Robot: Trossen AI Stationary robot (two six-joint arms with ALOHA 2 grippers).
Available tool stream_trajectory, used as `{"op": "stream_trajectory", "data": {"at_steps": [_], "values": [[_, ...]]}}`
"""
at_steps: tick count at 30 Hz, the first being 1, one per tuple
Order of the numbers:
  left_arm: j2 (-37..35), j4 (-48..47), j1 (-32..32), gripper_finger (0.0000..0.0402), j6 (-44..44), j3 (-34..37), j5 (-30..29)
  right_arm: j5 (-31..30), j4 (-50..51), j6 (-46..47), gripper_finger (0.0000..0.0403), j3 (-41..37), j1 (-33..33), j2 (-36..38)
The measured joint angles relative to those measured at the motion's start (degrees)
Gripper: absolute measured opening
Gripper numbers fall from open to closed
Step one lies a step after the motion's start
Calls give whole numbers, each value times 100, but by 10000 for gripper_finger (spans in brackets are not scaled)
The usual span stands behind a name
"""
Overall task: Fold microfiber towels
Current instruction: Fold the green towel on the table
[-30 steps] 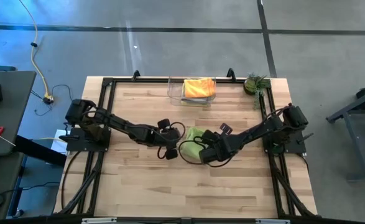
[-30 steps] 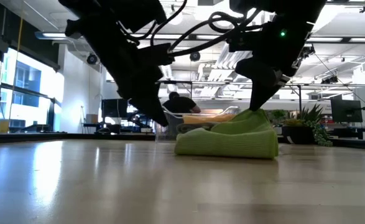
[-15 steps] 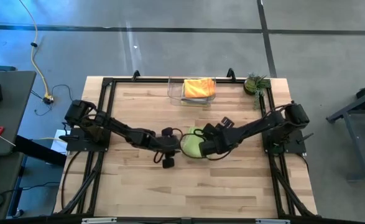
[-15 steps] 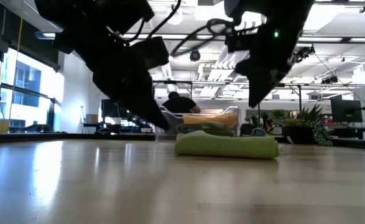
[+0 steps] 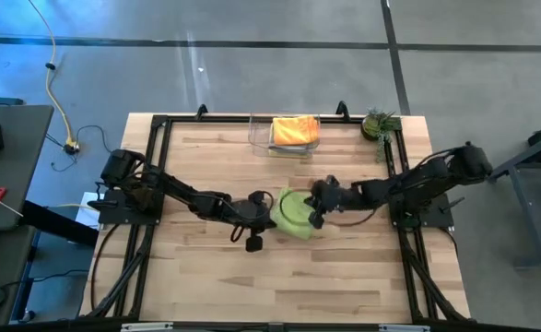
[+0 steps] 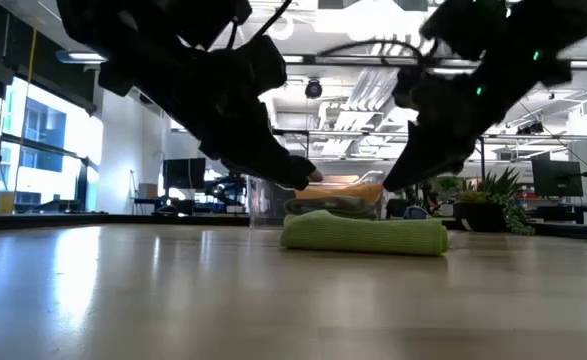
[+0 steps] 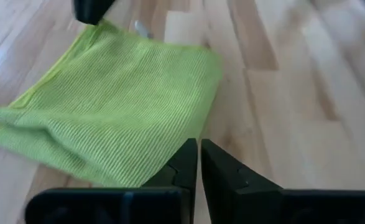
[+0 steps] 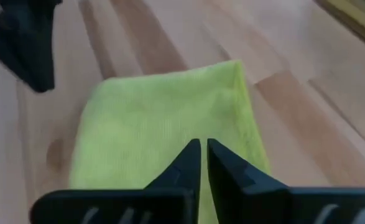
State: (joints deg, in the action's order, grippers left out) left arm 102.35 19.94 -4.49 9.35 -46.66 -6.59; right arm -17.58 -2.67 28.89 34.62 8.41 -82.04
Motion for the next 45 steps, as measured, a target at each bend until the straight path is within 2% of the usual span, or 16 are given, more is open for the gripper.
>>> {"op": "stream_trajectory", "data": {"at_steps": [3,6,9,16,19,22,30,34,41,45], "values": [[0,-188,2,3,-98,-1,-131,443,-1010,-343,7,-394,-485,-118],[-11,-325,23,1,114,-1,-250,1029,-1301,-684,6,-427,-983,-245],[-35,-321,98,0,305,69,-215,1658,-1266,-1169,38,-249,-1380,-412],[-136,774,315,0,508,766,361,3101,-978,-2656,152,524,-2159,-1013],[-189,995,314,0,402,951,425,3388,-379,-3519,173,990,-2448,-1274],[-264,1042,335,0,247,1027,401,3928,185,-4229,177,1489,-2696,-1604],[-269,992,492,0,49,1102,174,4539,1455,-5506,155,2579,-2945,-2447],[-269,1012,568,0,48,1102,156,4770,1896,-6017,116,2829,-2951,-2607],[-234,1321,640,0,48,1098,140,5093,2017,-6317,11,2874,-3013,-2660],[-193,1327,647,1,-109,1072,142,5120,2001,-6226,12,2874,-3093,-2660]]}}
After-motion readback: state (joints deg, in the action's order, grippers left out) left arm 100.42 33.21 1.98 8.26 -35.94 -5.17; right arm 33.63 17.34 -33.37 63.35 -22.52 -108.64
